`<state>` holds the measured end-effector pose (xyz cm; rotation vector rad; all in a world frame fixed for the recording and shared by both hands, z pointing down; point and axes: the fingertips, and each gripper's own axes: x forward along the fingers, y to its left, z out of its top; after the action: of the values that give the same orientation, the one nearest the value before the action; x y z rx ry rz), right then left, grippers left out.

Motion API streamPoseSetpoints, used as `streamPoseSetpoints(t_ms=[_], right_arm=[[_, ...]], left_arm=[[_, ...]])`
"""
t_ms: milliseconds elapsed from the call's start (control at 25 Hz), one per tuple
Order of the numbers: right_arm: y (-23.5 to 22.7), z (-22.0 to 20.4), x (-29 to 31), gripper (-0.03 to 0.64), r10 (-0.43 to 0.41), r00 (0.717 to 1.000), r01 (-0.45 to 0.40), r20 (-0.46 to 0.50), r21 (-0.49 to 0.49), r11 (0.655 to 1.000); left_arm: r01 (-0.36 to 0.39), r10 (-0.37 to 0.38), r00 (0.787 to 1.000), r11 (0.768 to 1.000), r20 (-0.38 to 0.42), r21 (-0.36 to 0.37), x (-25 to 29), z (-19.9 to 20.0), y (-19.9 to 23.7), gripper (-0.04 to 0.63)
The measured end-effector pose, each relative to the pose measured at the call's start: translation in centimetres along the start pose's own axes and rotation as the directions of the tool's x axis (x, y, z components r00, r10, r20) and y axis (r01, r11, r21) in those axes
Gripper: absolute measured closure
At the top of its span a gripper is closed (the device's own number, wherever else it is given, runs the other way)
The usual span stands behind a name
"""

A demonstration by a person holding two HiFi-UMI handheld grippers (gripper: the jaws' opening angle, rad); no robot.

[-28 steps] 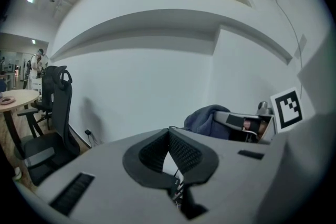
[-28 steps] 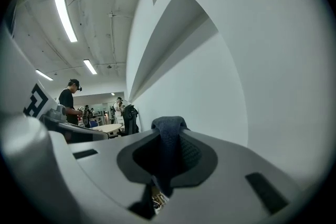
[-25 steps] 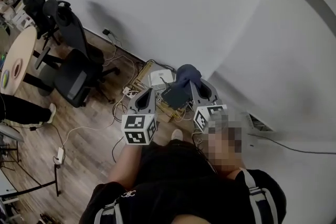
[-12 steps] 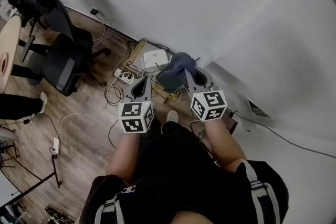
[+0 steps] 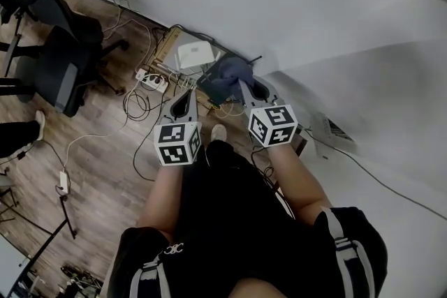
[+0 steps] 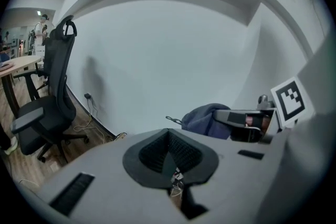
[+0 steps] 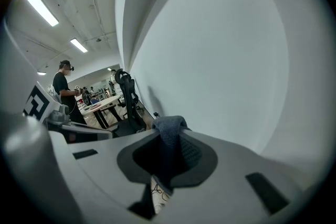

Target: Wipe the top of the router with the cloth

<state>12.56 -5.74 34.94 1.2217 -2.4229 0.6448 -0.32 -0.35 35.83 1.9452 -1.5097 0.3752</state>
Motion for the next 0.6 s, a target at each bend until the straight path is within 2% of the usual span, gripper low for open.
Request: streamPoseSetpoints(t_ms=[280,600], right_arm=[[-1.0,-3.3,3.6,0.594,-0.033,0.996,0.031,-0.083,-0.018,0.999],[-1.5,-9.3,9.2,0.594,0.018,0.968,-0.035,-0.248,-0.062,0.997]], left_arm=[[0.024,-0.025,0.998,1.0,-0.064,-0.016,3.3,-2.8,1.3,0.595],[0.046,-0.049,0.993,0.998,-0.109,-0.036,8.2,-5.3,3.4,0.595]])
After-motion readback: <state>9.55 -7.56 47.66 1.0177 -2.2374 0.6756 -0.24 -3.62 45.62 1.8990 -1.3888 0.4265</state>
